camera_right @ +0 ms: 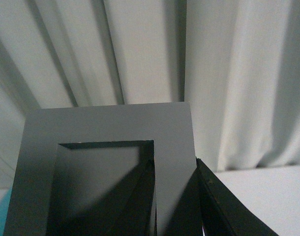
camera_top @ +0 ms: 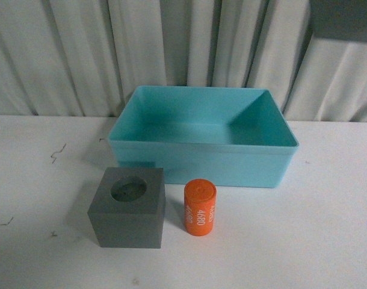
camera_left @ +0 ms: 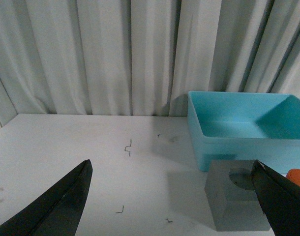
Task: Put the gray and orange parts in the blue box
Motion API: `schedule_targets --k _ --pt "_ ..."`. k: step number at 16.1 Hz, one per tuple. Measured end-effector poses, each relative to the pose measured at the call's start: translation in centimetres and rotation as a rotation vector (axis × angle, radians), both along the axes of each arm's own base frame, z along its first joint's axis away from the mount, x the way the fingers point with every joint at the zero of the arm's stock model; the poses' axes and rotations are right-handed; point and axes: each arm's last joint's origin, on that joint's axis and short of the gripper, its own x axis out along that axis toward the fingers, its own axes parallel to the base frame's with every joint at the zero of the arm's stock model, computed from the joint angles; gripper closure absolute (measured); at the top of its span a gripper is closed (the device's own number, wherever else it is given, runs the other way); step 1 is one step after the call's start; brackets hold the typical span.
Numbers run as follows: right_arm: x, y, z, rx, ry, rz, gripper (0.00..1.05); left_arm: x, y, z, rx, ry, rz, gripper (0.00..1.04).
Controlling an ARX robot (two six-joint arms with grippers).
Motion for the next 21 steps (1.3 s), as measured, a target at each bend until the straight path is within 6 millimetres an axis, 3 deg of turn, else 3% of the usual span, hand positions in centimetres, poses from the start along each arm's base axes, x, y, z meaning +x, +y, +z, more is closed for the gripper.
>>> schedule_targets --k 3,4,5,7,11,13,16,21 --pt "4.0 0.9 -3.8 0.002 0.094 0.004 0.86 0.0 0.0 0.0 0.0 0.0 0.0 0.07" --pt "6.6 2.3 -5.1 0.02 0.111 0.027 0.86 0.0 0.0 0.0 0.0 0.0 0.0 0.07" --pt "7.5 2.9 -5.5 0.032 0.11 0.038 0.86 0.0 0.0 0.0 0.0 0.0 0.0 0.07" --pt "8.8 3.9 -6.7 0.053 0.142 0.048 0.86 0.0 0.0 0.0 0.0 0.0 0.0 0.07" --pt "9.5 5.1 -10.2 0.079 0.238 0.041 0.86 0.0 0.0 0.0 0.0 0.0 0.0 0.07" --pt "10.2 5.1 -13.3 0.099 0.325 0.011 0.86 0.0 0.0 0.0 0.0 0.0 0.0 0.07" --pt "10.8 5.3 -13.7 0.112 0.336 0.008 0.86 0.0 0.0 0.0 0.0 0.0 0.0 0.07" --pt "10.4 5.4 -12.6 0.138 0.282 0.019 0.32 0.0 0.0 0.0 0.0 0.0 0.0 0.07"
